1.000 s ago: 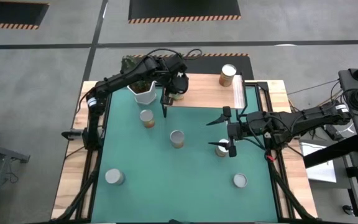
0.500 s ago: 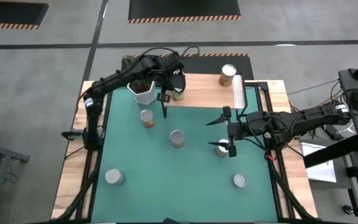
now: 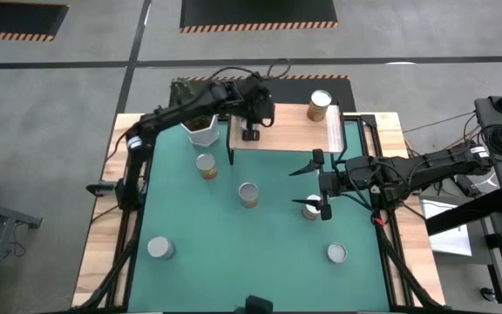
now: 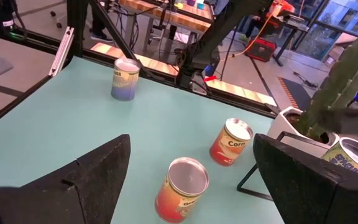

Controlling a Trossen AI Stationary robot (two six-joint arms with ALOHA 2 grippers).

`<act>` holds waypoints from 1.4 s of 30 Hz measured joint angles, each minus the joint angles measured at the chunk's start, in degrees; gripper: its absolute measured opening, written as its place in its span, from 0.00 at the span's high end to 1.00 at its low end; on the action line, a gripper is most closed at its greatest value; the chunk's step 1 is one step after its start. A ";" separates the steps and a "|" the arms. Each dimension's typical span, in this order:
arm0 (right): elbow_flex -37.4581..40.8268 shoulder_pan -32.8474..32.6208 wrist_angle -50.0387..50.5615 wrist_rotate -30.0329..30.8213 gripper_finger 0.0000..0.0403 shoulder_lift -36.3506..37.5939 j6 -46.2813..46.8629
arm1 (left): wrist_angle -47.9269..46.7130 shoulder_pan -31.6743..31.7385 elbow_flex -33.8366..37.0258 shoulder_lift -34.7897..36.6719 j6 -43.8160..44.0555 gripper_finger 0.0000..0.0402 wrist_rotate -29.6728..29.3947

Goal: Pick and place cans onto a shelf
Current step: Put the canned spaghetti sauce on the shelf

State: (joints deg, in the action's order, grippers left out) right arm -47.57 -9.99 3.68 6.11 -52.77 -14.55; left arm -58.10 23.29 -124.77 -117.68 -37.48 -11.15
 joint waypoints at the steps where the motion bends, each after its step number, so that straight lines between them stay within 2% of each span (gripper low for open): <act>1: 0.00 0.01 -0.02 0.00 0.19 0.00 -0.03 | -0.18 0.00 0.00 -0.26 -0.58 1.00 -2.53; 17: 0.00 0.01 0.39 0.08 0.19 0.00 -0.26 | -5.12 0.13 -0.02 -0.19 -4.68 1.00 -1.32; 25: 0.00 0.01 0.40 0.08 0.19 0.00 -0.36 | -6.86 -0.79 -0.02 2.48 -3.99 1.00 -0.72; 27: 0.00 0.01 0.40 0.09 0.19 0.00 -0.38 | -9.64 -1.04 -0.02 3.73 -3.30 1.00 2.75; 32: 0.00 0.01 0.48 0.07 0.19 0.00 -0.39 | -17.74 -1.38 -0.02 6.23 -2.02 1.00 19.38; 34: 0.00 0.01 0.48 0.08 0.19 0.00 -0.39 | -20.32 -1.41 -0.02 6.31 -1.99 1.00 22.94; 39: 0.00 -0.01 0.46 0.07 0.19 0.00 -0.24 | -22.32 -1.31 1.66 6.31 -2.34 1.00 21.91; 42: 0.00 0.01 0.45 0.07 0.19 0.00 -0.24 | -20.93 -1.33 3.37 6.18 -1.91 1.00 16.96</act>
State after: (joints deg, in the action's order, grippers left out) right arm -47.57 -9.98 4.13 6.17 -52.77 -14.79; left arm -79.03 21.96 -121.40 -111.50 -39.39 5.81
